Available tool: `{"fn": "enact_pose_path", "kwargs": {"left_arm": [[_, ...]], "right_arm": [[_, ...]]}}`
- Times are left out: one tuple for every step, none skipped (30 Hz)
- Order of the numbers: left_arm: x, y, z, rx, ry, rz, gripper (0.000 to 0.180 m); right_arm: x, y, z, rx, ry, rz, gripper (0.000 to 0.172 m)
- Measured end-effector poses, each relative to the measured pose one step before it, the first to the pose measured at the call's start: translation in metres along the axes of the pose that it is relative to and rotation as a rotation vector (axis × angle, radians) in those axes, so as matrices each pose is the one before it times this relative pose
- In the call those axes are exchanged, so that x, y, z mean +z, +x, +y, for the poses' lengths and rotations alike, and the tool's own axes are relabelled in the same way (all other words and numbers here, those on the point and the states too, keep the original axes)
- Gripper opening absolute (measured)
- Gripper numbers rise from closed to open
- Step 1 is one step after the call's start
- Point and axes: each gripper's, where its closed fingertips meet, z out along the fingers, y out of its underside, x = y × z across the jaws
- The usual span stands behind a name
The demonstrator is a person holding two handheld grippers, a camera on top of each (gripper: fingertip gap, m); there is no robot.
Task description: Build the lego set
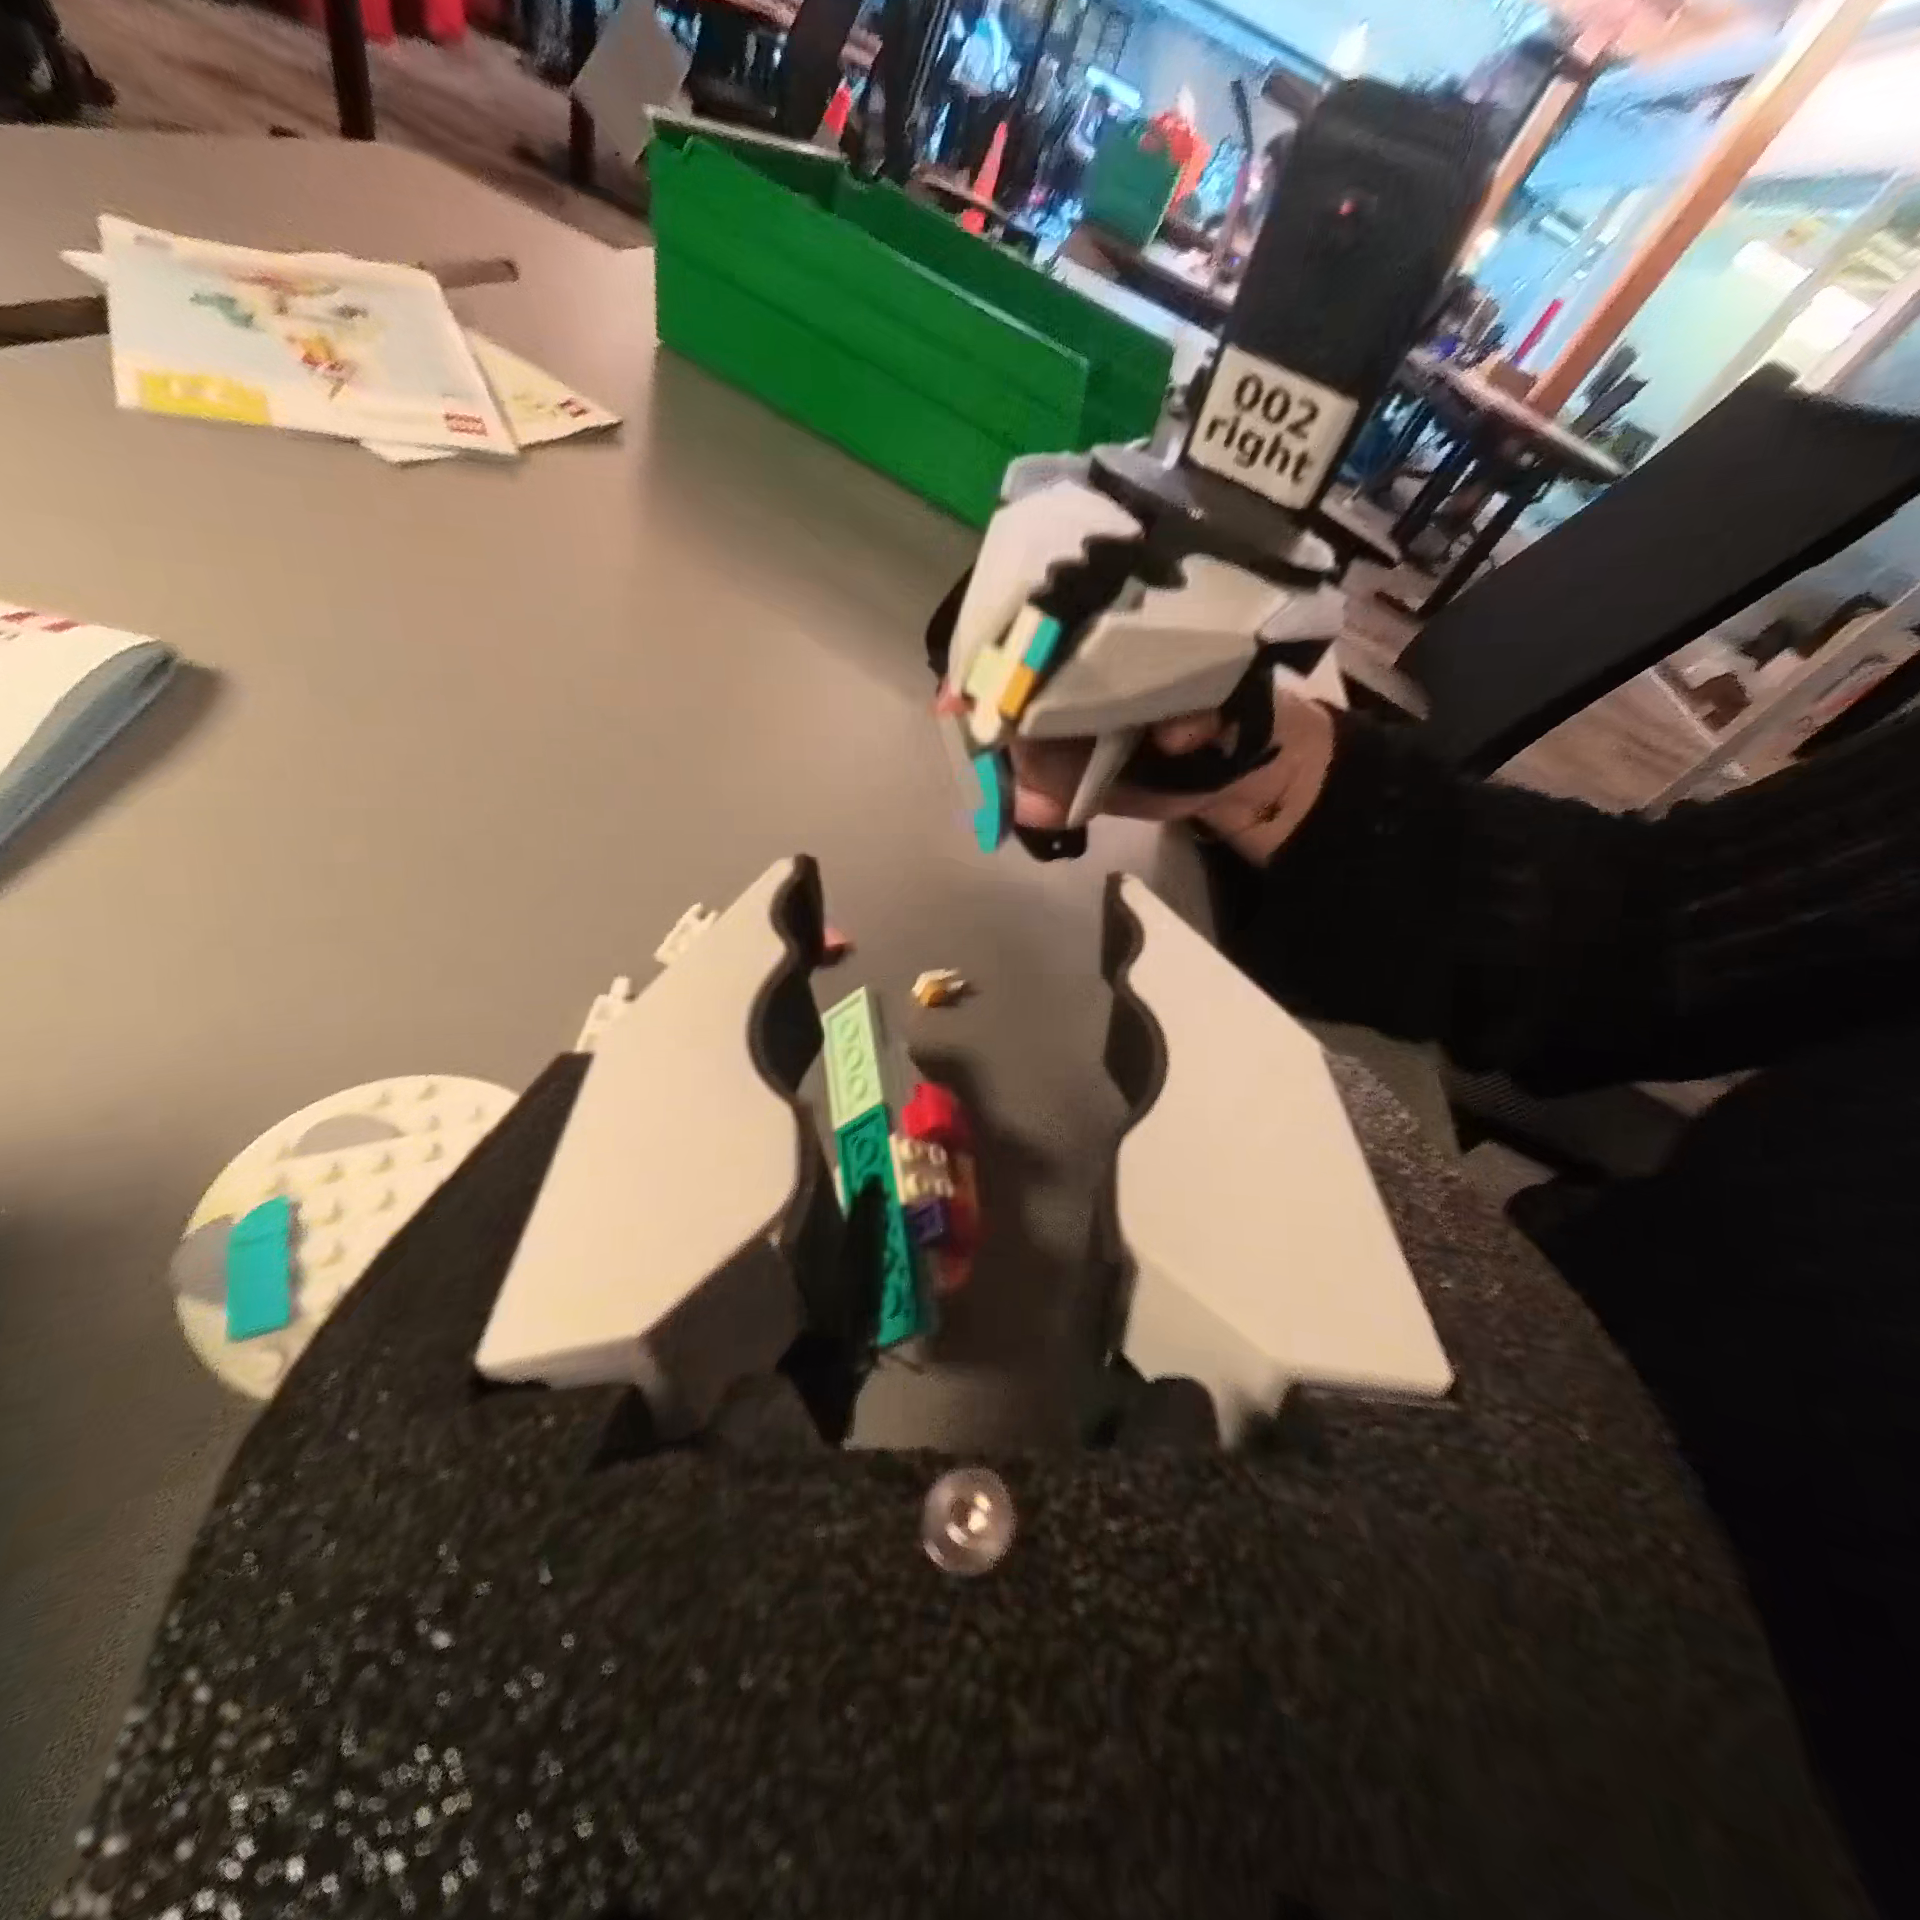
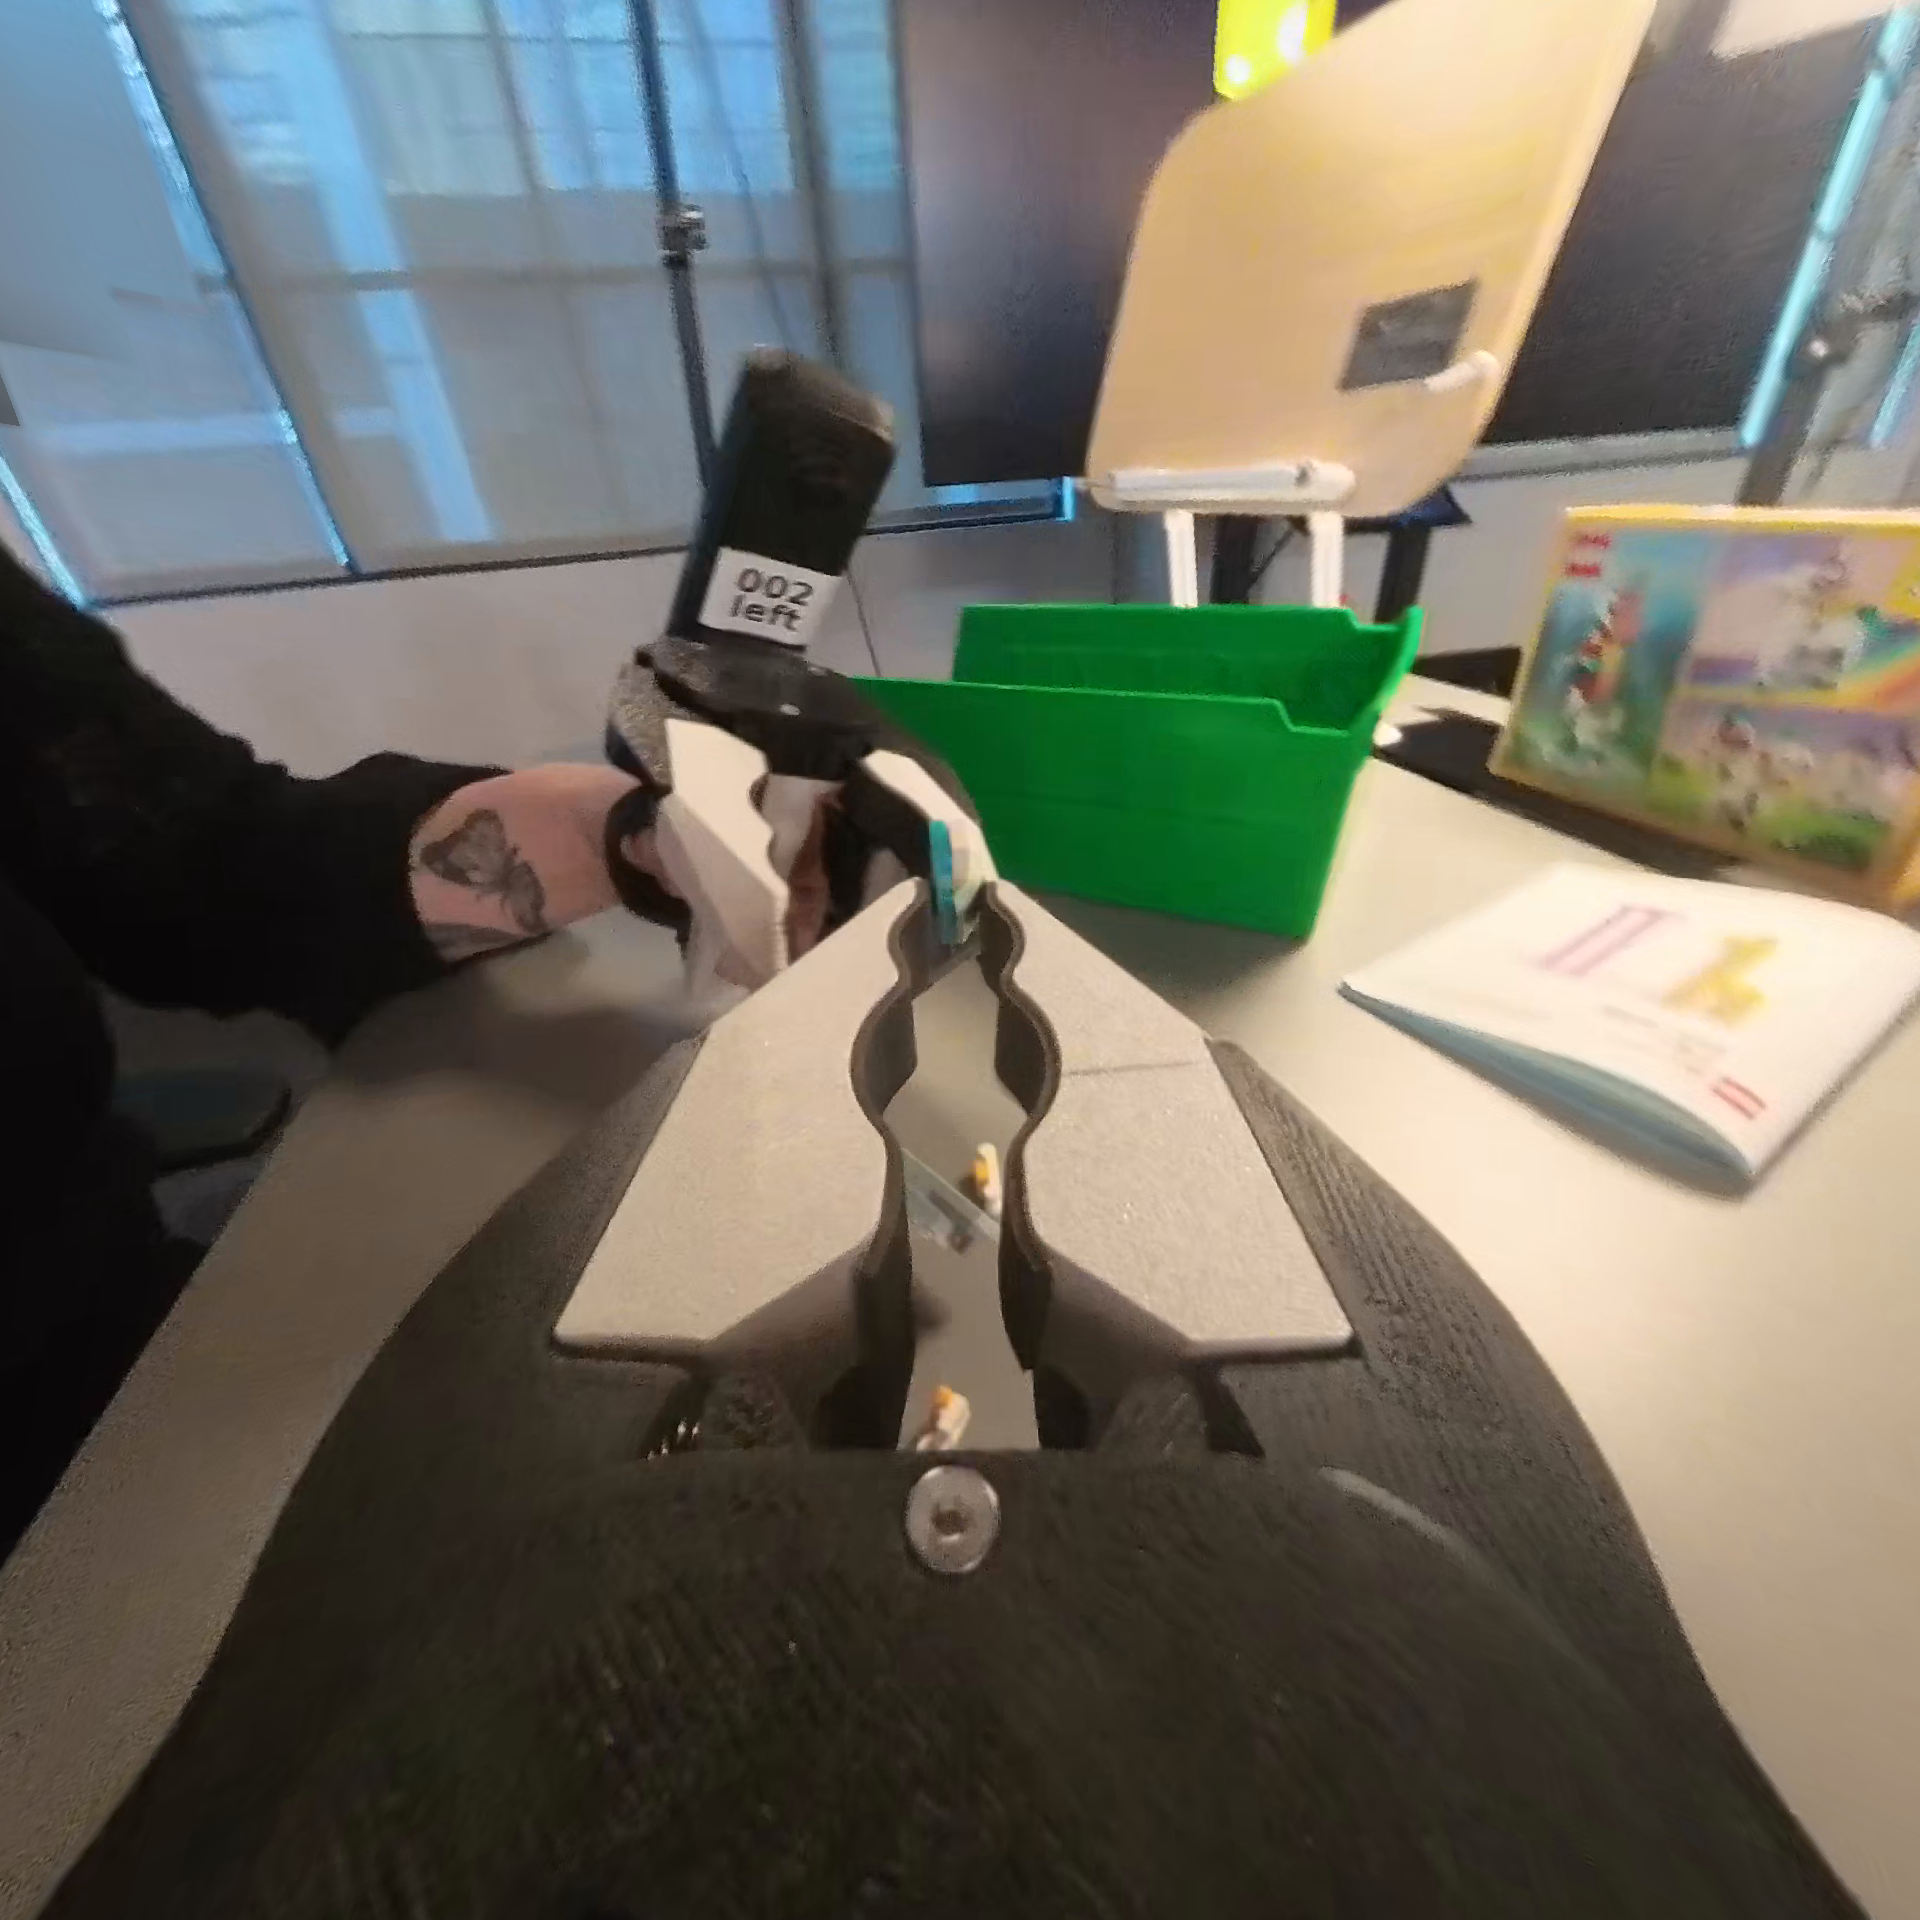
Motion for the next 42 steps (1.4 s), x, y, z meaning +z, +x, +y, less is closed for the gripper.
{"fn": "enact_pose_path", "kwargs": {"left_arm": [[0.00078,0.00258,-0.00107,0.0038,0.0085,0.0089,0.048],[0.00061,0.00212,-0.00086,0.0061,0.0069,0.0073,0.044],[0.00028,0.00167,-0.00128,0.0024,0.0105,0.0074,0.038],[-0.00006,0.00156,-0.00107,0.0015,0.0092,0.0086,0.028],[-0.00026,0.00213,-0.00124,0.0096,0.0111,0.0120,0.015],[-0.00020,0.00340,-0.00183,0.0161,0.0152,0.0140,0.003],[-0.00010,0.00047,-0.00214,0.0245,0.0158,-0.0117,0.001],[0.00005,0.00105,-0.00151,0.0311,0.0051,-0.0100,0.001],[-0.00029,-0.00098,-0.00159,0.0300,0.0002,-0.0204,0.001],[-0.00071,-0.00113,-0.00310,0.0240,0.0146,-0.0167,0.002],[-0.00080,0.00035,-0.00449,-0.0061,0.0284,0.0019,0.001],[-0.00070,0.00040,-0.00393,-0.0169,0.0272,0.0072,0.001],[-0.00055,-0.00044,-0.00118,-0.0014,0.0093,-0.0008,0.002],[-0.00088,0.00169,-0.00244,0.0103,0.0151,0.0067,0.002],[-0.00116,0.00254,-0.00366,0.0027,0.0160,0.0104,0.002],[-0.00056,0.00277,-0.00363,0.0026,0.0131,0.0118,0.002],[-0.00041,0.00576,-0.00403,-0.0014,0.0195,0.0341,0.002],[-0.00014,0.01024,-0.00697,-0.0156,0.0366,0.0621,0.002],[0.00082,0.00920,-0.00618,-0.0129,0.0294,0.0526,0.001],[-0.00032,0.00599,-0.00544,-0.0040,0.0252,0.0363,0.001],[-0.00112,0.00547,-0.00541,-0.0197,0.0218,0.0382,0.000],[-0.00015,0.00435,-0.00216,-0.0073,0.0062,0.0258,0.000],[-0.00054,0.00186,-0.00102,0.0100,0.0057,0.0035,0.001],[-0.00085,0.00184,-0.00117,0.0030,0.0046,0.0065,0.000],[-0.00070,0.00145,-0.00113,-0.0034,0.0037,0.0060,0.000],[-0.00001,0.00073,-0.00042,0.0052,0.0017,-0.0022,0.000],[0.00067,0.00126,0.00019,0.0002,-0.0033,0.0037,0.000],[0.00026,-0.00031,-0.00006,0.0063,-0.0010,-0.0065,0.000],[0.00071,0.00141,0.00041,0.0080,-0.0058,0.0016,0.000],[0.00063,0.00150,-0.00019,0.0077,-0.0028,0.0021,0.001],[-0.00020,0.00057,-0.00040,0.0042,0.0003,0.0001,0.000],[-0.00058,0.00066,0.00050,0.0007,-0.0043,0.0035,0.000],[-0.00025,0.00028,-0.00035,0.0091,-0.0004,-0.0018,0.000],[0.00020,0.00232,0.00025,0.0084,-0.0048,0.0103,0.000],[-0.00015,0.00019,-0.00033,0.0067,-0.0012,-0.0034,0.000],[-0.00634,-0.01229,0.00148,0.0163,-0.0050,-0.0701,0.000],[-0.01245,-0.01268,-0.00267,-0.0293,0.0224,-0.0361,0.000],[-0.01260,-0.00868,-0.00973,-0.0548,0.0555,-0.0047,0.000],[-0.00817,-0.00920,-0.00612,-0.0185,0.0236,-0.0268,0.000],[-0.00273,-0.00795,-0.00026,-0.0127,-0.0089,-0.0307,0.000],[0.00130,-0.00603,0.00374,-0.0125,-0.0213,-0.0273,0.000],[0.00319,-0.00647,0.00832,0.0032,-0.0378,-0.0408,0.000]], "right_arm": [[0.00231,-0.00512,0.00039,-0.0240,-0.0038,-0.0164,0.006],[0.00201,-0.00448,0.00081,-0.0190,-0.0050,-0.0159,0.006],[0.00163,-0.00348,0.00004,-0.0187,0.0010,-0.0104,0.006],[0.00133,-0.00325,-0.00063,-0.0163,0.0045,-0.0096,0.006],[0.00121,-0.00200,-0.00068,-0.0096,0.0047,-0.0051,0.006],[0.00051,0.00080,-0.00121,-0.0050,0.0097,0.0109,0.006],[-0.00025,-0.00075,-0.00222,-0.0050,0.0158,-0.0018,0.006],[-0.00057,-0.00099,-0.00240,-0.0127,0.0137,-0.0013,0.006],[-0.00023,0.00013,-0.00177,-0.0379,0.0061,0.0174,0.006],[0.00026,0.00066,-0.00264,-0.0604,0.0022,0.0339,0.006],[0.00054,0.00009,-0.00417,-0.0710,-0.0005,0.0366,0.006],[0.00080,0.00001,-0.00347,-0.0818,-0.0113,0.0394,0.006],[0.00067,-0.00033,-0.00174,-0.0837,-0.0251,0.0342,0.005],[0.00021,-0.00088,-0.00301,-0.0646,-0.0153,0.0228,0.005],[-0.00008,-0.00056,-0.00481,-0.0289,0.0072,0.0127,0.005],[-0.00027,-0.00017,-0.00481,-0.0012,0.0178,0.0047,0.005],[-0.00108,-0.00090,-0.00679,0.0387,0.0379,-0.0146,0.005],[-0.00183,-0.00133,-0.01035,0.1050,0.0724,-0.0376,0.005],[-0.00201,-0.00090,-0.01040,0.1279,0.0869,-0.0435,0.005],[-0.00201,-0.00127,-0.00817,0.1186,0.0774,-0.0432,0.005],[-0.00136,-0.00238,-0.00647,0.1117,0.0645,-0.0483,0.004],[-0.00002,-0.00225,-0.00377,0.0886,0.0491,-0.0375,0.005],[0.00092,-0.00180,-0.00156,0.0695,0.0309,-0.0284,0.005],[0.00106,-0.00141,-0.00105,0.0413,0.0226,-0.0160,0.005],[0.00094,-0.00165,-0.00067,0.0311,0.0160,-0.0153,0.005],[0.00010,-0.00095,-0.00057,0.0389,0.0134,-0.0194,0.005],[-0.00067,-0.00098,-0.00055,0.0370,0.0125,-0.0226,0.004],[-0.00073,-0.00072,-0.00039,0.0287,0.0095,-0.0176,0.004],[-0.00091,-0.00123,-0.00031,0.0322,0.0091,-0.0244,0.004],[-0.00065,-0.00160,-0.00063,0.0281,0.0110,-0.0239,0.004],[-0.00006,-0.00114,-0.00021,0.0197,0.0072,-0.0159,0.004],[-0.00021,-0.00066,0.00053,0.0145,0.0005,-0.0129,0.004],[-0.00019,-0.00055,-0.00011,0.0150,0.0041,-0.0106,0.004],[-0.00010,-0.00199,-0.00054,0.0231,0.0063,-0.0215,0.004],[-0.00100,-0.00690,-0.00662,0.0260,0.0435,-0.0522,0.005],[-0.00573,-0.01503,-0.02401,0.0265,0.1355,-0.0988,0.005],[-0.00901,-0.00870,-0.03199,0.0109,0.1373,-0.0404,0.005],[-0.00769,0.00244,-0.01516,-0.0812,0.0049,0.0569,0.005],[-0.00566,0.00668,-0.00874,-0.0853,-0.0285,0.0851,0.005],[-0.00421,0.01267,-0.00246,-0.0679,-0.0532,0.1070,0.005],[-0.00592,0.02314,0.00697,-0.0641,-0.0968,0.1556,0.005],[-0.00618,0.02793,0.01277,-0.0314,-0.1135,0.1701,0.006]]}}
